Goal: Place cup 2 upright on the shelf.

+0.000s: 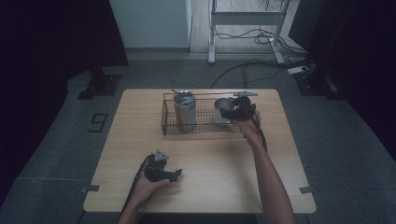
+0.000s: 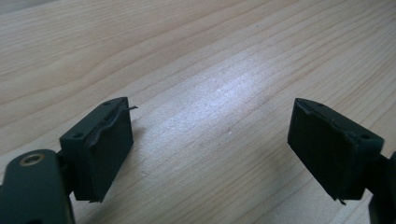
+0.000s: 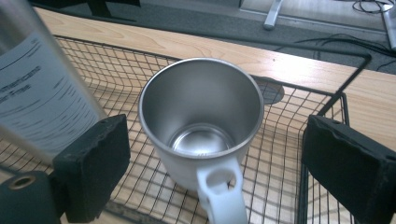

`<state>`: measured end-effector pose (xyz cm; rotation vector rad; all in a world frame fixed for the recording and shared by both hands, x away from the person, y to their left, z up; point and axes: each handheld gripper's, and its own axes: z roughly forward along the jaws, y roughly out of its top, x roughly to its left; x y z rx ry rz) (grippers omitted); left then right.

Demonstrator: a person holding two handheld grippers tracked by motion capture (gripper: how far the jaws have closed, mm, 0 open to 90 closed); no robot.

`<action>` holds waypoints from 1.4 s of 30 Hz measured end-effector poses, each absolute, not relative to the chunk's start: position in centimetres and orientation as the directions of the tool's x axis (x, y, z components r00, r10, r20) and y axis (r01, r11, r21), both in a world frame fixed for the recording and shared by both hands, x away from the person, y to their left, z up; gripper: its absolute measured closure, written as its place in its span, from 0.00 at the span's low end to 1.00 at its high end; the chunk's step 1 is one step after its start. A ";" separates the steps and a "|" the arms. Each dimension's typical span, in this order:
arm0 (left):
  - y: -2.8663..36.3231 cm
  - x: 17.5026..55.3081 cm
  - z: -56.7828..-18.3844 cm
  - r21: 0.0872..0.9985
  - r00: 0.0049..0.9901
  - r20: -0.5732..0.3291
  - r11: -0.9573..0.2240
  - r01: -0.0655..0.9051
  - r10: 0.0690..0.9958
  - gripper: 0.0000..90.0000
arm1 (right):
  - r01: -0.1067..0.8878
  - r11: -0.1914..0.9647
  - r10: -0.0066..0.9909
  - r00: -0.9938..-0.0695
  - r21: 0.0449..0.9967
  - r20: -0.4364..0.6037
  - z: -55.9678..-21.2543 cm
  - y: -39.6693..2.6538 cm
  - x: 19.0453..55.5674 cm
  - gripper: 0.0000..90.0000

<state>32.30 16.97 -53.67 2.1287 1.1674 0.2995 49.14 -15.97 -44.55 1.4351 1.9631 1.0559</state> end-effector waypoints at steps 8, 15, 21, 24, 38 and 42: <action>17.6 32.2 -53.4 0.666 0.557 -0.116 -0.352 0.658 0.822 0.16 | 0.548 0.149 0.930 -0.360 0.823 0.072 -44.8 -17.3 46.0 0.12; 17.6 32.2 -53.4 0.664 0.554 -0.112 -0.352 0.659 0.825 0.16 | 0.525 0.125 0.924 -0.371 0.842 0.094 -45.7 -18.6 42.8 0.14; 17.5 32.2 -53.5 0.659 0.555 -0.107 -0.359 0.661 0.825 0.16 | 0.523 0.096 0.919 -0.373 0.847 0.126 -47.2 -20.3 39.8 0.15; 17.5 32.2 -53.6 0.657 0.554 -0.103 -0.362 0.662 0.826 0.16 | 0.522 0.093 0.919 -0.372 0.848 0.128 -47.8 -20.6 38.9 0.15; 17.3 32.2 -54.0 0.646 0.554 -0.093 -0.373 0.666 0.827 0.16 | 0.540 0.119 0.929 -0.357 0.833 0.099 -51.5 -22.4 33.7 0.18; 17.3 32.2 -54.0 0.646 0.554 -0.090 -0.375 0.665 0.827 0.16 | 0.545 0.131 0.926 -0.365 0.828 0.094 -52.2 -22.8 32.8 0.17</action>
